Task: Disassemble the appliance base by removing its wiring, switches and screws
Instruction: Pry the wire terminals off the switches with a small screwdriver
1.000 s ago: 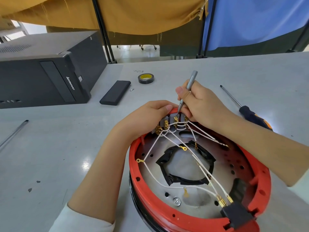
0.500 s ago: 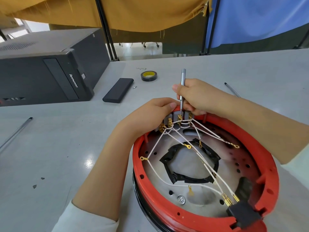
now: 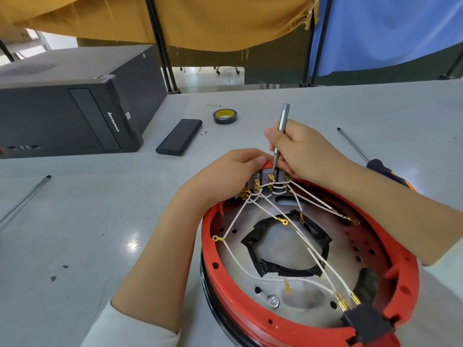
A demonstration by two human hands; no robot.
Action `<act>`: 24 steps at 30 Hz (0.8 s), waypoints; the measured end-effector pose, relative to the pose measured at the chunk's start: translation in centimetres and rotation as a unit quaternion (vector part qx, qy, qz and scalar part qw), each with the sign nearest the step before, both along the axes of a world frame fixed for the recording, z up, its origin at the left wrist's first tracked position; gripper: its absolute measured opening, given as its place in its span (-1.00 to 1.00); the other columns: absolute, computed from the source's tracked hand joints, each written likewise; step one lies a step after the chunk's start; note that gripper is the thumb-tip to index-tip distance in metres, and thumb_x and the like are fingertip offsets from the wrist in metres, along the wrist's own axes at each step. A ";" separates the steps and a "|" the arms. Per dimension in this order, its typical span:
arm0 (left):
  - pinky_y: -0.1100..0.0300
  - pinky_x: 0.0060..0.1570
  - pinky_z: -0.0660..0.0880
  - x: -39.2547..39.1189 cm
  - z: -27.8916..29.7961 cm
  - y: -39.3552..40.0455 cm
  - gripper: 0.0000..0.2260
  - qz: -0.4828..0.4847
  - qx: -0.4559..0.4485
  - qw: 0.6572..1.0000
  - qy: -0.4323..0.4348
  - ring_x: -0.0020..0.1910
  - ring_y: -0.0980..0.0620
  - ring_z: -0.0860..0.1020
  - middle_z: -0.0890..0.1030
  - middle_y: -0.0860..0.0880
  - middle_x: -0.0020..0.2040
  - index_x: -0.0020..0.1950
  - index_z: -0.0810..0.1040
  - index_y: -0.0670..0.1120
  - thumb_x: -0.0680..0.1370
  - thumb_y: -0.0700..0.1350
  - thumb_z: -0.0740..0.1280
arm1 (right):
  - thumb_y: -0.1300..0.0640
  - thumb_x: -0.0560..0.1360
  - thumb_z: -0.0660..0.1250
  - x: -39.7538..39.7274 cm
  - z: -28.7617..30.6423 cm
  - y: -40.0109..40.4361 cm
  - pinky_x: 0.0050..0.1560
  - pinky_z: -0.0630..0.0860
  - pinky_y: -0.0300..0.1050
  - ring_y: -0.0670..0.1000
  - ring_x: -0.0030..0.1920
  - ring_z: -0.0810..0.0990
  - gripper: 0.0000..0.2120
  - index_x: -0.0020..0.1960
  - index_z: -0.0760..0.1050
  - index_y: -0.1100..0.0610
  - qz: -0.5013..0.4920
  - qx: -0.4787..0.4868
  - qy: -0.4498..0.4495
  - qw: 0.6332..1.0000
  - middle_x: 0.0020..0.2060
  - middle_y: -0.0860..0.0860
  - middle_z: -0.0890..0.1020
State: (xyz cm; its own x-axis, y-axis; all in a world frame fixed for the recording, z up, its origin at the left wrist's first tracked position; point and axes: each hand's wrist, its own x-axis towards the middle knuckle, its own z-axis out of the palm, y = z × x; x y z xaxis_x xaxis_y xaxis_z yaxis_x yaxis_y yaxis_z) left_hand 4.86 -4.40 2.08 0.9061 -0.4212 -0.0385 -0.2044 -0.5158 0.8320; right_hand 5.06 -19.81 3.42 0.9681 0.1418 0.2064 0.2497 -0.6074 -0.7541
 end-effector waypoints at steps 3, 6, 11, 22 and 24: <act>-0.14 0.22 0.43 0.0 0.0 0.0 -0.74 -0.001 0.001 1.000 0.005 0.15 -0.26 0.52 0.62 -0.17 0.11 0.14 0.57 0.12 0.65 -0.05 0.10 | -0.03 0.63 0.09 1.0 0.6 0.3 -0.64 0.21 -0.31 -0.14 -0.72 0.25 -0.70 -0.18 0.37 0.12 -0.003 0.016 0.091 0.996 -0.62 -0.02 0.39; -0.10 0.24 0.42 0.1 -0.1 0.0 -0.74 0.002 -0.001 1.000 0.008 0.15 -0.17 0.54 0.63 -0.11 0.11 0.19 0.56 0.06 0.65 -0.06 0.11 | 0.01 0.63 0.10 1.8 1.2 0.6 -0.68 0.15 -0.36 -0.14 -0.72 0.21 -0.70 -0.16 0.36 0.18 0.002 0.021 0.155 0.988 -0.62 0.02 0.33; -0.14 0.23 0.42 0.2 -0.2 0.0 -0.74 0.004 0.003 1.000 0.004 0.16 -0.22 0.53 0.63 -0.11 0.10 0.15 0.57 0.11 0.65 -0.05 0.10 | -0.01 0.63 0.09 1.1 0.2 0.3 -0.65 0.24 -0.36 -0.15 -0.70 0.33 -0.69 -0.22 0.38 0.11 -0.012 0.012 0.056 0.998 -0.68 -0.06 0.40; -0.14 0.21 0.43 0.1 -0.1 0.0 -0.74 0.004 0.006 1.000 -0.001 0.15 -0.19 0.54 0.63 -0.08 0.09 0.15 0.57 0.11 0.65 -0.05 0.10 | -0.02 0.63 0.07 0.3 0.2 0.5 -0.39 0.24 -0.23 -0.28 -0.61 0.40 -0.71 -0.23 0.35 0.03 -0.005 -0.029 0.001 1.000 -0.48 -0.07 0.40; -0.16 0.22 0.43 0.1 -0.1 0.0 -0.74 0.001 0.007 1.000 -0.001 0.17 -0.23 0.52 0.62 -0.13 0.12 0.16 0.57 0.10 0.65 -0.05 0.10 | -0.02 0.63 0.08 0.7 0.3 0.5 -0.45 0.26 -0.25 -0.24 -0.66 0.38 -0.69 -0.23 0.37 0.06 -0.012 -0.023 0.032 0.999 -0.51 -0.05 0.39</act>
State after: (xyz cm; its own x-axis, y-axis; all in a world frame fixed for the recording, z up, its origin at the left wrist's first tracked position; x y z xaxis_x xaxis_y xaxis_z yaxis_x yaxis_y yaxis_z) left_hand 4.92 -4.42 1.98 0.9070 -0.4188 -0.0434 -0.2045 -0.5282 0.8242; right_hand 5.75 -19.27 3.75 0.9823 0.1260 0.1388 0.1874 -0.6466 -0.7395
